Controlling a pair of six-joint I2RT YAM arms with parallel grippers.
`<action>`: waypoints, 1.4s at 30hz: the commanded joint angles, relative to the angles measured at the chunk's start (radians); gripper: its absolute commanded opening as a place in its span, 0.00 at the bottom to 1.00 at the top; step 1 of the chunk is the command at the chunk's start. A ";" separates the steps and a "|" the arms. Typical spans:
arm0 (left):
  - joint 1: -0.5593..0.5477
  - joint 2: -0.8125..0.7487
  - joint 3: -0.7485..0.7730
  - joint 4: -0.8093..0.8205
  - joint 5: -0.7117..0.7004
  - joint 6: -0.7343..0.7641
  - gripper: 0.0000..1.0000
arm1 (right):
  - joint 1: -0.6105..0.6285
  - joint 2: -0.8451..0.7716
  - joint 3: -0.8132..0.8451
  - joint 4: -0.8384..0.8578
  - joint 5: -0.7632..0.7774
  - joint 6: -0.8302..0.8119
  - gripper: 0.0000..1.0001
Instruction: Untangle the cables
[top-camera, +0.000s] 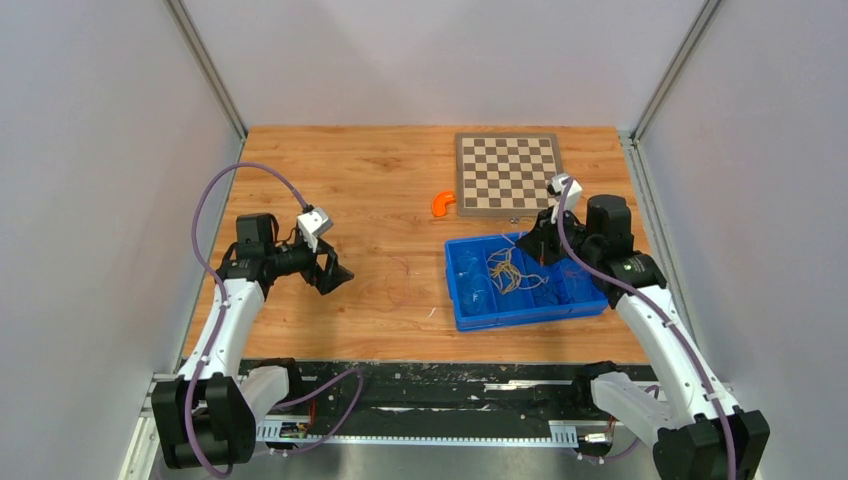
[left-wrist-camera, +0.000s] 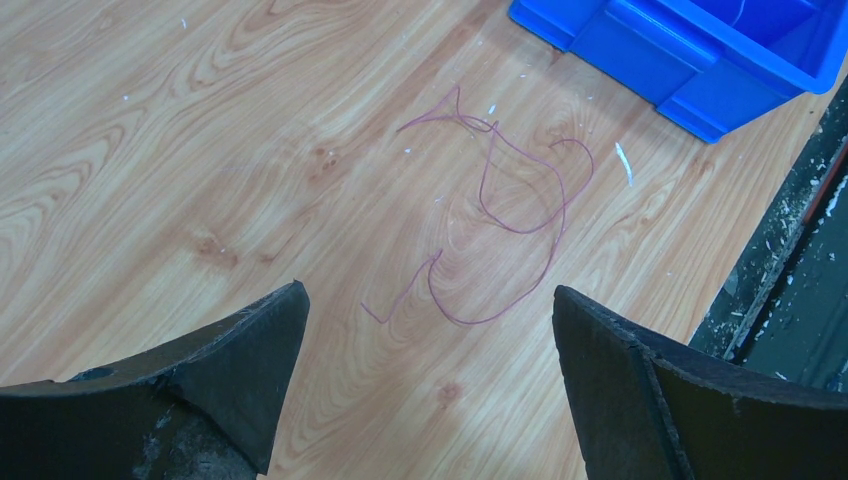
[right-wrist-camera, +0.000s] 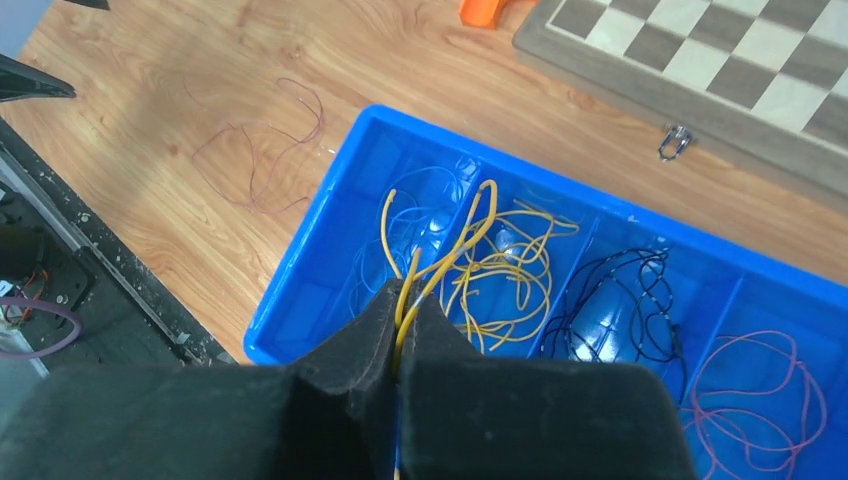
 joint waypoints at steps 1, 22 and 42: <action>0.005 -0.004 0.029 0.016 0.021 -0.011 1.00 | 0.005 0.037 -0.021 0.106 0.029 0.082 0.00; 0.005 0.037 0.045 0.036 0.017 -0.016 1.00 | 0.077 0.150 0.024 0.220 0.113 0.312 0.00; 0.005 0.027 0.043 0.025 0.006 -0.004 1.00 | 0.194 0.425 -0.133 0.266 0.445 0.347 0.00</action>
